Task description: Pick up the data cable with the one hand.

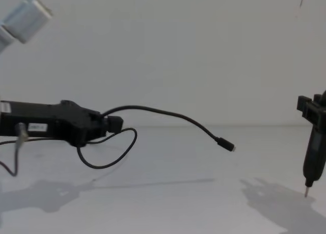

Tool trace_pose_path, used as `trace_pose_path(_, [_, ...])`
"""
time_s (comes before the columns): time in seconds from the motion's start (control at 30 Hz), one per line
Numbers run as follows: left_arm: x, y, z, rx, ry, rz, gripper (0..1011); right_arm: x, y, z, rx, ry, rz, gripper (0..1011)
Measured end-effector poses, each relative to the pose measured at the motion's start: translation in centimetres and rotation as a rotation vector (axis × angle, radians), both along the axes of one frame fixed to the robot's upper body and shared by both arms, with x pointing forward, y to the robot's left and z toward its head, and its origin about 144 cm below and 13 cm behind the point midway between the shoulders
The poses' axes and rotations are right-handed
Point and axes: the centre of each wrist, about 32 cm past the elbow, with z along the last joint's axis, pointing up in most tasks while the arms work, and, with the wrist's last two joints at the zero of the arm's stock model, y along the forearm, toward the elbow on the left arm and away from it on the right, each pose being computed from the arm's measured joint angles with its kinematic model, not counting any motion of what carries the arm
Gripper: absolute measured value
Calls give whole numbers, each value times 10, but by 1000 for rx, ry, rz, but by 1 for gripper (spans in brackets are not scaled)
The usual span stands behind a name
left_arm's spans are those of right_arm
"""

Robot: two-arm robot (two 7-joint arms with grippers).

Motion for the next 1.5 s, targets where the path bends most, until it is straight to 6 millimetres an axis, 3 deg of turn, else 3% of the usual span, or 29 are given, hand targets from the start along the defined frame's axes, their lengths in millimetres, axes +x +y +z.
trace_pose_path(0.5, [-13,31,2,-77,-4,-85,0,0,2,2,12,-22,1,251])
trace_pose_path(0.97, [-17,40,3,-95,-7,-108,0,1,9,20,136,-45,29,251])
trace_pose_path(1.5, [-19,43,3,-102,-8,-116,0,0,12,38,341,110,109,251])
